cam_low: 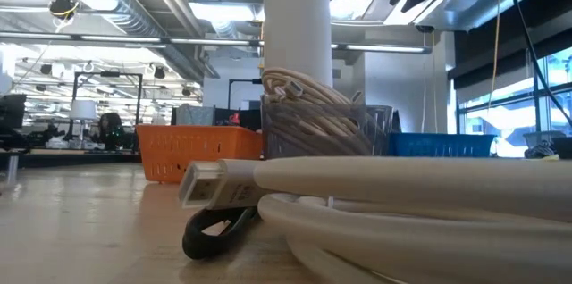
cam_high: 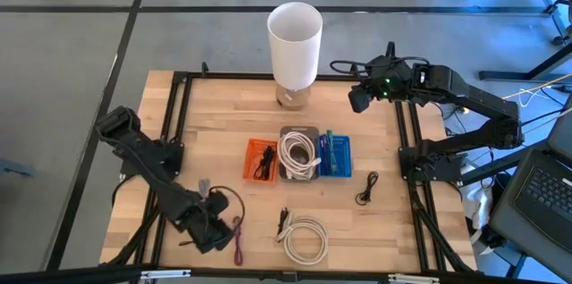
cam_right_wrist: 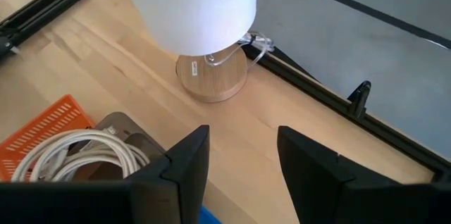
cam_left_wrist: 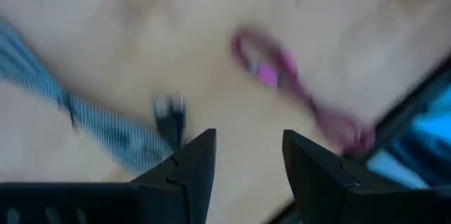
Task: Pick & Place USB Port
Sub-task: Put the black charger cable into the orange bin
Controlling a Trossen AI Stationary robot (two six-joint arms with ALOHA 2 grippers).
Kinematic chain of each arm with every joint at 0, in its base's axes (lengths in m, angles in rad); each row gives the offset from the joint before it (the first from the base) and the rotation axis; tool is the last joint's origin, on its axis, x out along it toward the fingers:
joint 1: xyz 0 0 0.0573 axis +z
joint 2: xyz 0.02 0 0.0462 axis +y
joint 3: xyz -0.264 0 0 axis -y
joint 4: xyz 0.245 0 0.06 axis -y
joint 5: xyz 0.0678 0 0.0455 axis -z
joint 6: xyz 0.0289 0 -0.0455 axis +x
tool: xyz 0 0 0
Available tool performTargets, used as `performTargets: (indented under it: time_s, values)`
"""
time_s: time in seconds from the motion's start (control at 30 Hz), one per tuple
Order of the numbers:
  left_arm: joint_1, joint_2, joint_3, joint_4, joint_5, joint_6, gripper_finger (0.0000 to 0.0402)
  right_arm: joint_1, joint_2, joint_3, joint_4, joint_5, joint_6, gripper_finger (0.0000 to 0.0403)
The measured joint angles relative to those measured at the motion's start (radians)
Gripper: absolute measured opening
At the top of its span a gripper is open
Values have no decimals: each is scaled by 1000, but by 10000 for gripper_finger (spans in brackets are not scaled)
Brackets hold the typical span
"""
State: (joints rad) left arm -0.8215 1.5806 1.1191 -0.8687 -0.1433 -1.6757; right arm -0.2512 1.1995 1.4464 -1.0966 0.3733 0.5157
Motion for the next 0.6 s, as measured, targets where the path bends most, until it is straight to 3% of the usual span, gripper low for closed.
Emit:
performTargets:
  time_s: [0.23, 0.37, 0.6]
  values:
    - [-104, 25, 0, 5, 139, -168, 157, 0, 0, 0, 0, 0, 0, 170]
    - [-149, 44, 0, 4, 146, -252, 157, 0, 0, 0, 1, 0, 0, 170]
    - [-160, 86, 0, 4, 158, -243, 157, 0, 0, 0, 8, 0, 0, 170]
